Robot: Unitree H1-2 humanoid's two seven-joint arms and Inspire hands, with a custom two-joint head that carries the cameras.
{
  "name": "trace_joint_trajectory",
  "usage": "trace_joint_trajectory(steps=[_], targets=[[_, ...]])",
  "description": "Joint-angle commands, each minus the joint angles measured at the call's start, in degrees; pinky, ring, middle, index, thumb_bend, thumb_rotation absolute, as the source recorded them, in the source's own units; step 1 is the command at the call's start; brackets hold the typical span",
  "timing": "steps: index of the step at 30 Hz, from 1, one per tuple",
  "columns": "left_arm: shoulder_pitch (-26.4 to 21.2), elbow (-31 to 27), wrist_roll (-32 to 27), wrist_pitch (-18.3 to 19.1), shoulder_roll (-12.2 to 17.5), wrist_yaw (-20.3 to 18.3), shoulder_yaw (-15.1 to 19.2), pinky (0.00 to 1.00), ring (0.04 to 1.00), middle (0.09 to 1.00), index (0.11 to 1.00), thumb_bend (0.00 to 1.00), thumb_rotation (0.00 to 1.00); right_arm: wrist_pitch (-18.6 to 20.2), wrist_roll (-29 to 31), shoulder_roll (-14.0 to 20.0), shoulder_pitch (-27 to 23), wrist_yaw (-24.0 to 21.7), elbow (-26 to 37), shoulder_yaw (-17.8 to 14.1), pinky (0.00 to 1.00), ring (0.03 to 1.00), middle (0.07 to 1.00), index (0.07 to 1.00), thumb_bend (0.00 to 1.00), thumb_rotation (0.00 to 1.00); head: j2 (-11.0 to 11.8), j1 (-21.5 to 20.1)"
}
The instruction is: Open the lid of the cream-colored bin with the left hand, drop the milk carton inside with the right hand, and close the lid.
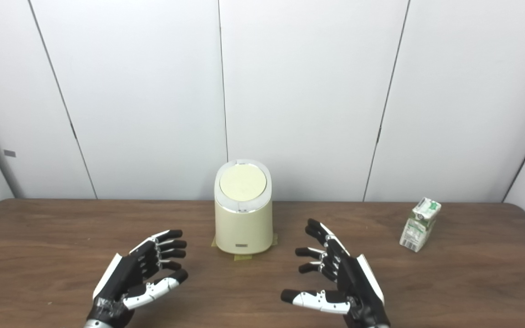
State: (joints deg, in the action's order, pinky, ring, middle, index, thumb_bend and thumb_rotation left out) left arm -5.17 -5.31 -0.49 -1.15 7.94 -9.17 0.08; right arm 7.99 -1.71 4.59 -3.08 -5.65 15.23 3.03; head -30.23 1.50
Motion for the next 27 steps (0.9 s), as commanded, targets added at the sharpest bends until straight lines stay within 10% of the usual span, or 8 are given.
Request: trace_joint_trajectory(steps=[1, 17, 23, 27], targets=[[-1.70, -0.74, -0.46, -2.08, 0.06, 0.39, 0.11, 0.66, 0.733, 0.756, 0.798, 0.68, 0.17, -2.24, 0.38, 0.10, -1.53, 0.00, 1.45, -0.20, 0.59, 0.741, 0.910, 0.909, 0.76, 0.07, -0.01, 0.06], [-2.11, -0.21, 0.10, -2.48, -1.03, 1.93, 0.44, 0.64, 0.744, 0.784, 0.809, 0.69, 0.18, -3.28, 0.95, 0.20, -1.91, -0.31, 0.08, -0.24, 0.59, 0.743, 0.911, 0.909, 0.75, 0.06, 0.69, 0.60], [-2.76, -1.61, 3.14, 0.25, -2.26, 4.07, -0.03, 0.97, 0.985, 0.995, 0.995, 0.88, 0.36, -4.40, 1.33, 0.25, -2.92, -0.31, -1.72, -0.36, 0.59, 0.735, 0.909, 0.908, 0.75, 0.05, 1.19, 0.41], [-5.12, -0.98, 5.89, 0.97, -3.03, 6.68, 0.49, 0.98, 0.994, 1.000, 1.000, 0.90, 0.40, -4.54, 1.49, 0.27, -3.26, -0.20, -2.23, -0.53, 0.59, 0.737, 0.903, 0.903, 0.75, 0.04, 1.41, 0.78]])
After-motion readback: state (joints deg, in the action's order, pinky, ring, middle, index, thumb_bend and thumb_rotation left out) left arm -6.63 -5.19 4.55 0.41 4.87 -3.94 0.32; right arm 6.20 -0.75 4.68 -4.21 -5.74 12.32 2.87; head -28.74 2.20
